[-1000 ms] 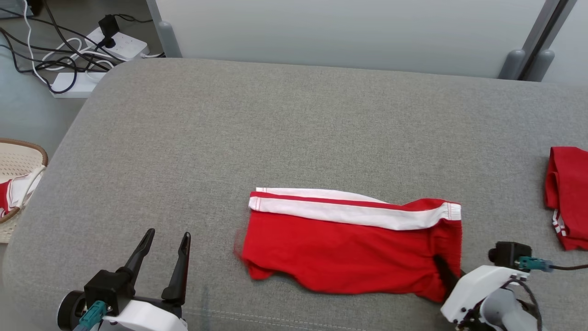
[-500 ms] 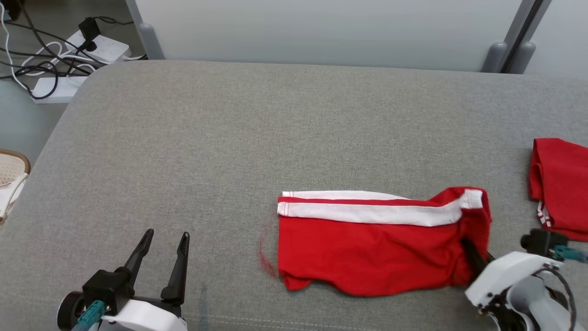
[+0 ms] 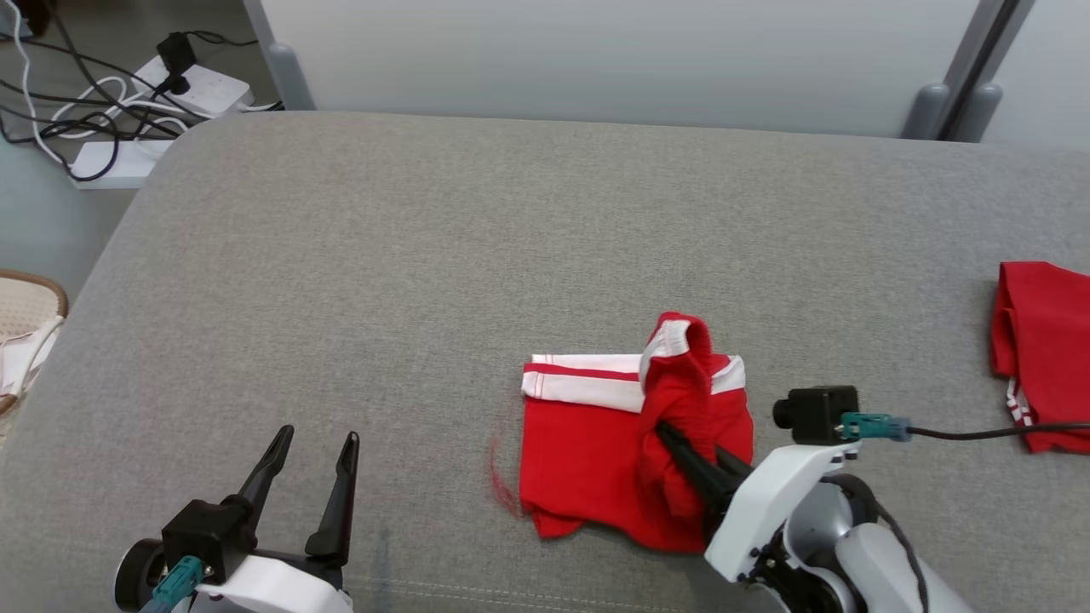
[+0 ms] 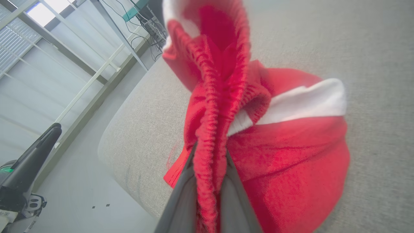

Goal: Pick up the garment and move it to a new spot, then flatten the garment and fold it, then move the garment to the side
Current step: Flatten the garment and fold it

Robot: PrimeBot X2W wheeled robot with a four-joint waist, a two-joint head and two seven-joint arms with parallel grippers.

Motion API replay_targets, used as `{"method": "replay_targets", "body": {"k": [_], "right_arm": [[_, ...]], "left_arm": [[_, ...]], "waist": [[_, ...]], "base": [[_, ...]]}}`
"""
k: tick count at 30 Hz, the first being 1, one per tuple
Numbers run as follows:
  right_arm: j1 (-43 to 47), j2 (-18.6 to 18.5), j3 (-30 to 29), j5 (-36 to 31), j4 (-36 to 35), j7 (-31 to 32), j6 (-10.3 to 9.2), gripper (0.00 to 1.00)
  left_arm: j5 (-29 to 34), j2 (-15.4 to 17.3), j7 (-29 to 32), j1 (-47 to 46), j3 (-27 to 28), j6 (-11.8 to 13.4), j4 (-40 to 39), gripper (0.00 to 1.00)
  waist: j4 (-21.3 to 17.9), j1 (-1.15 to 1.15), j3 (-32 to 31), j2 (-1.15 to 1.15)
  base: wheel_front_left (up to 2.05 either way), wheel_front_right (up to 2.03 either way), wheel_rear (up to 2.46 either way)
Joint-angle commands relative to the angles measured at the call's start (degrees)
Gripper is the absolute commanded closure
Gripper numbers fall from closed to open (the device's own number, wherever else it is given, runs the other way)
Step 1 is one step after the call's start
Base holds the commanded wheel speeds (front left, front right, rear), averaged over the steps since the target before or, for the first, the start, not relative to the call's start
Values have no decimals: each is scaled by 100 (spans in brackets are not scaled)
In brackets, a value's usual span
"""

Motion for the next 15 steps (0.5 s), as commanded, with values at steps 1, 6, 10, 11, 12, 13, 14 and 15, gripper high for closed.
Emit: {"method": "replay_targets", "body": {"k": [1, 6, 10, 11, 12, 13, 14, 15], "right_arm": [[-136, 113, 103, -90, -61, -18, 8, 100], [-338, 330, 160, -218, 471, -214, 8, 100], [-528, 392, 242, -98, 828, -366, 8, 100], [-581, 398, 277, -55, 903, -403, 8, 100], [-636, 400, 348, 10, 958, -433, 8, 97], [-689, 402, 442, 102, 993, -457, 8, 76], [-740, 403, 558, 209, 1025, -450, 8, 53], [-800, 403, 675, 288, 1051, -464, 8, 21]], "left_arm": [[74, 73, -76, -378, 189, -59, -103, 0], [98, 27, -76, -448, 155, -121, -38, 0], [118, -15, -76, -484, 151, -157, 8, 0], [126, -25, -76, -496, 152, -164, 18, 0], [132, -38, -76, -509, 152, -175, 28, 0], [138, -46, -76, -520, 149, -188, 43, 0], [151, -55, -76, -537, 152, -197, 47, 0], [159, -65, -76, -549, 156, -206, 54, 0]], "waist": [[67, 0, 11, 0], [250, 0, 41, 0], [330, 0, 75, 0], [343, 0, 85, 0], [358, 0, 94, 0], [369, 0, 105, 0], [378, 0, 117, 0], [384, 0, 127, 0]], "base": [[0, 0, 0], [0, 0, 0], [0, 0, 0], [0, 0, 0], [0, 0, 0], [0, 0, 0], [0, 0, 0], [0, 0, 0]]}}
